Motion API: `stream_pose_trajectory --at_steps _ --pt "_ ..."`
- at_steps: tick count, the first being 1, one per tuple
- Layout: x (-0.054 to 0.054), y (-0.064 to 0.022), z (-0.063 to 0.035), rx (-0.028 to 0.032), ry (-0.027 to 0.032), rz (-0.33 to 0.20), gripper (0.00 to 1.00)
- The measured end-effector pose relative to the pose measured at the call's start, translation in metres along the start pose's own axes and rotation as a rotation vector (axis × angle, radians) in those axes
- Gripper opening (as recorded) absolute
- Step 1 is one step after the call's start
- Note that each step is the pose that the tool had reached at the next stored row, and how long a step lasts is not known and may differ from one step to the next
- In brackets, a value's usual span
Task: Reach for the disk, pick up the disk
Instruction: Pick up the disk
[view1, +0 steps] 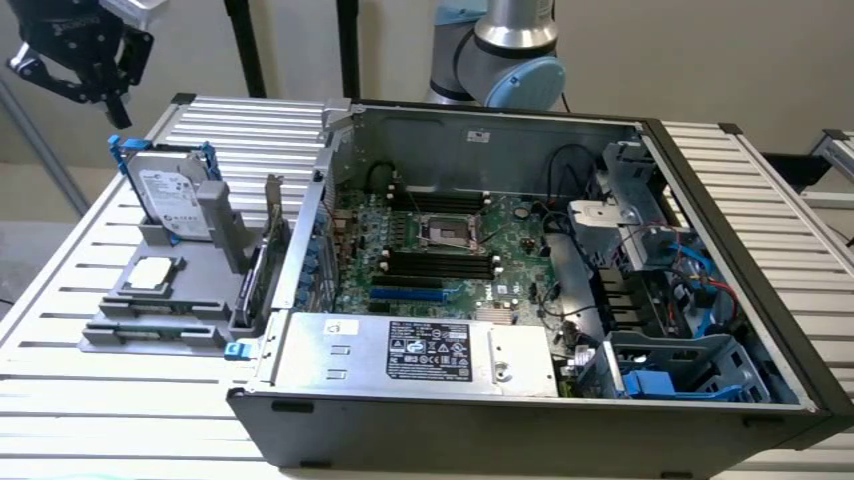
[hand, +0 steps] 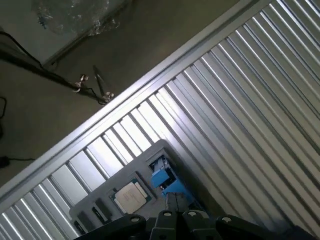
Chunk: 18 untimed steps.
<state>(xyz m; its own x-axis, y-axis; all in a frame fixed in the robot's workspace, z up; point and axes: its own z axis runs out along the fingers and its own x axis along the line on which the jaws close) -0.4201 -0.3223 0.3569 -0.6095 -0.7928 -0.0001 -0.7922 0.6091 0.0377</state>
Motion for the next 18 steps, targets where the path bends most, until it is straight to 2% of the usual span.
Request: stream_pose_trajectory --at_steps 13,18 --pt "0.0 0.0002 -0.0049 0.0033 0.0065 -0.236 0.11" --pt "-0.0001 0.0002 -0.0063 0.0087 0.0061 -0.32 0.11"
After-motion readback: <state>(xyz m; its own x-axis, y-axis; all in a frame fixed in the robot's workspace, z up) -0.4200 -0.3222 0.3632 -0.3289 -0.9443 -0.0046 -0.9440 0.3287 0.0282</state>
